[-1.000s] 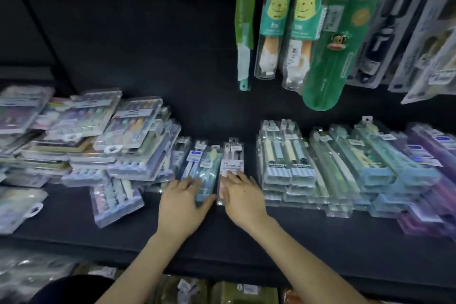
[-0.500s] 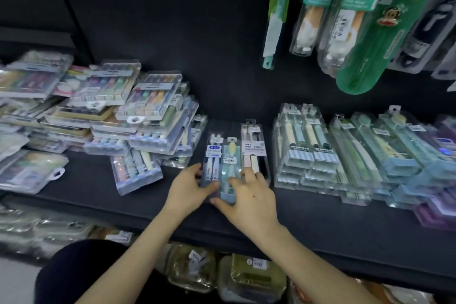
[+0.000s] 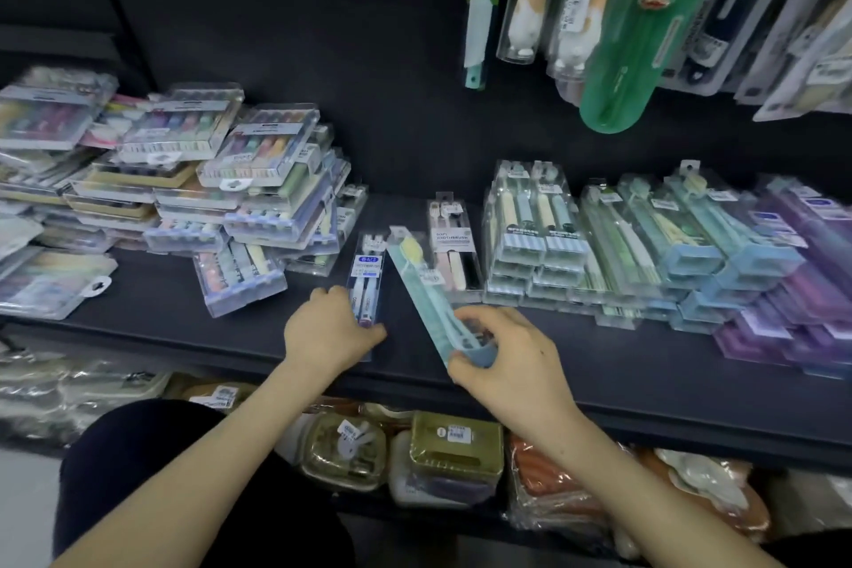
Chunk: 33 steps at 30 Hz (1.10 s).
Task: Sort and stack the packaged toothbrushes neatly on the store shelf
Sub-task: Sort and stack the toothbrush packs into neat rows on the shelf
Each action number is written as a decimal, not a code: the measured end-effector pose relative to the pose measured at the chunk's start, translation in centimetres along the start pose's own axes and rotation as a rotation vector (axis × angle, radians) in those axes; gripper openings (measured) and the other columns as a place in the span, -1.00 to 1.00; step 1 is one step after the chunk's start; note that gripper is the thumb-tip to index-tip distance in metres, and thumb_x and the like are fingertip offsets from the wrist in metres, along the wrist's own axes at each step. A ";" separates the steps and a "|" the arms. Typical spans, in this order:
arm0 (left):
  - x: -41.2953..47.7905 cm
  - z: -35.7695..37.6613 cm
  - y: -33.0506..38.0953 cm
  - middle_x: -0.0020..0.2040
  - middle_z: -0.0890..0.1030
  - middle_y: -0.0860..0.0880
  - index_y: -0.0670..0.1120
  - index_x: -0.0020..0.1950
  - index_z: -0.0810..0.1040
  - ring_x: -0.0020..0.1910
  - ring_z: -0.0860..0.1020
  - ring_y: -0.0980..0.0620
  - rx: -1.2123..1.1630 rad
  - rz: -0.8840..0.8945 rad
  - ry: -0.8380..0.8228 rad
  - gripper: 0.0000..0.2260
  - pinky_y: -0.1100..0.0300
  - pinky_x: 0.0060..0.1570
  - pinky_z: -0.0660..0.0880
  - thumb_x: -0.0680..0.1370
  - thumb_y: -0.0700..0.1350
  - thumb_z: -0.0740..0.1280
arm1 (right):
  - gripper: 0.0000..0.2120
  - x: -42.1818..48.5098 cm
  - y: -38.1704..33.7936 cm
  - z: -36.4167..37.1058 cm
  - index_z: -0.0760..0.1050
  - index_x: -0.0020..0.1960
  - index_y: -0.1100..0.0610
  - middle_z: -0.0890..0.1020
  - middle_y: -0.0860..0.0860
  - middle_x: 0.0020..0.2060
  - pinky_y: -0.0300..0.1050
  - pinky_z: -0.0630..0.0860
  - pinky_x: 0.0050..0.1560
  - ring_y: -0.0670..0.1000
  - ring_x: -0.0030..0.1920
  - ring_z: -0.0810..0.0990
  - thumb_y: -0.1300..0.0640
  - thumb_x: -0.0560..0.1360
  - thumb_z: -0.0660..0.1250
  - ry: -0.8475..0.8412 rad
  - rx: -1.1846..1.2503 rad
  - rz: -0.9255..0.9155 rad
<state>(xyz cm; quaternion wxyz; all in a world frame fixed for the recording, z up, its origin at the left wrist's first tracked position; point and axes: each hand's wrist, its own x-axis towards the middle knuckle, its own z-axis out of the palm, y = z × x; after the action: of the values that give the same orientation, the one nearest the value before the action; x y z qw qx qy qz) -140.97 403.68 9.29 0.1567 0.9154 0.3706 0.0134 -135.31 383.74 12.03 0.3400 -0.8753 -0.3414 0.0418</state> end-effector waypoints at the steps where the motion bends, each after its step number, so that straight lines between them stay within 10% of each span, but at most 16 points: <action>1: 0.0 -0.3 0.4 -0.03 0.48 -0.09 -0.14 -0.02 0.46 -0.16 0.48 -0.04 -0.021 -0.002 0.032 -0.63 0.16 -0.28 0.36 0.44 0.15 0.37 | -0.55 -0.3 0.0 -0.5 0.48 0.30 -0.07 0.52 -0.13 0.11 -0.30 0.38 0.03 -0.09 0.04 0.52 0.06 0.41 0.39 0.028 0.015 -0.014; 6: -0.6 -2.0 1.3 -0.48 0.29 -0.06 -0.13 -0.41 0.22 -0.49 0.27 -0.03 -0.450 -0.001 0.059 -0.59 0.19 -0.45 0.19 0.48 0.00 0.35 | -0.60 -2.2 0.9 -3.5 0.56 0.25 0.07 0.55 -0.07 0.06 -0.32 0.40 -0.01 -0.07 0.00 0.54 0.14 0.41 0.42 0.219 -0.012 -0.134; 21: -3.1 -5.2 17.6 -0.18 0.55 -0.05 -0.12 0.00 0.38 -0.44 0.41 0.11 -0.795 0.367 -0.039 -0.75 0.36 -0.59 0.27 0.46 -0.02 0.33 | -0.66 -3.4 9.9 -14.6 0.65 0.12 0.19 0.64 0.16 0.01 0.04 0.54 -0.02 0.20 -0.01 0.62 0.25 0.35 0.51 0.672 -0.337 0.078; 33: -0.8 -2.9 22.5 -0.08 0.46 0.04 -0.02 0.08 0.32 -0.23 0.51 0.05 -0.685 0.378 -0.007 -0.71 0.17 -0.38 0.36 0.47 0.00 0.35 | -0.81 5.9 12.8 -16.3 0.68 -0.15 0.22 0.59 0.16 -0.34 -0.12 0.44 -0.31 0.20 -0.25 0.58 0.14 0.29 0.48 0.505 -0.550 0.128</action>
<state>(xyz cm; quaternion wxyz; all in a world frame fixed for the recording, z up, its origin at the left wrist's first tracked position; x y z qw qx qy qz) -126.78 388.77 18.81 0.4492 0.8623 0.1689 0.1618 -118.58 371.32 17.51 0.1624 -0.9361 -0.1901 -0.2475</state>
